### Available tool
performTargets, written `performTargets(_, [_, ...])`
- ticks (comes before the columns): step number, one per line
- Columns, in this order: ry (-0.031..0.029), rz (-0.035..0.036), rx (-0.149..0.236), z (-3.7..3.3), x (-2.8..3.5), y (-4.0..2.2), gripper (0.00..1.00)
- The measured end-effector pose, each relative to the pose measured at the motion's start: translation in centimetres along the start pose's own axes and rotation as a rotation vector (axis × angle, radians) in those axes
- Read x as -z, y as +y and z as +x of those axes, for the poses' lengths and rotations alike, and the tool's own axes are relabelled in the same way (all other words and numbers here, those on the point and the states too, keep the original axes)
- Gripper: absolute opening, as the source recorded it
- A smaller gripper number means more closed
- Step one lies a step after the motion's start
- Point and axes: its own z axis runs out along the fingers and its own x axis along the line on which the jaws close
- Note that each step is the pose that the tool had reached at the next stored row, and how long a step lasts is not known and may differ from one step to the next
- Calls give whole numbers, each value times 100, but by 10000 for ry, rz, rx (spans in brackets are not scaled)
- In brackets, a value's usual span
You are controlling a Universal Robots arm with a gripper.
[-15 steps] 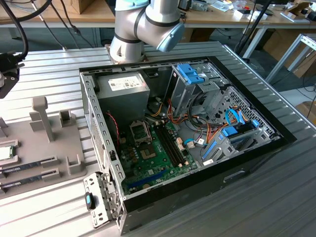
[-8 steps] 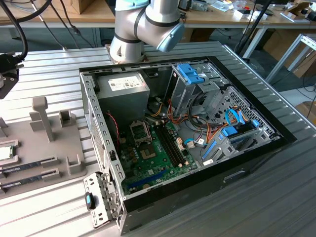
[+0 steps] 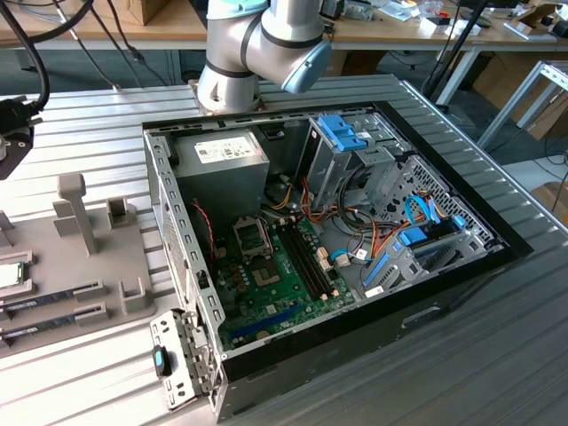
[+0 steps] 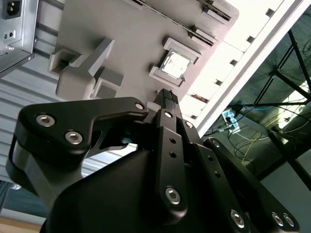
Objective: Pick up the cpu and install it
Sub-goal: 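Reach for the cpu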
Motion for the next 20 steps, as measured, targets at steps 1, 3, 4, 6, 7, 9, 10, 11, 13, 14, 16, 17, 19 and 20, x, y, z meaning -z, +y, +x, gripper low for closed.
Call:
performTargets(1, [0, 0, 0, 0, -5, 0, 11])
performTargets(3, [1, 1, 0, 0, -21, 0, 11])
performTargets(4, [2, 2, 0, 0, -32, -1, 11])
performTargets(6, [2, 1, 0, -1, -42, -1, 11])
performTargets(7, [2, 2, 0, -1, -47, -1, 11])
performTargets(9, [2, 2, 0, -1, -58, 0, 11])
performTargets(10, [2, 1, 0, -1, -61, 1, 11])
performTargets(11, [1, 1, 0, -1, -65, 3, 11])
performTargets(13, [1, 1, -1, 0, -74, 13, 11])
performTargets(14, [1, 0, -1, 1, -78, 18, 11])
performTargets(16, [1, 1, -1, 1, -84, 27, 11])
performTargets(17, [1, 1, 0, 1, -85, 30, 11])
performTargets(19, [0, 0, -1, 2, -93, 38, 11])
performTargets(20, [1, 1, 0, 2, -96, 41, 11])
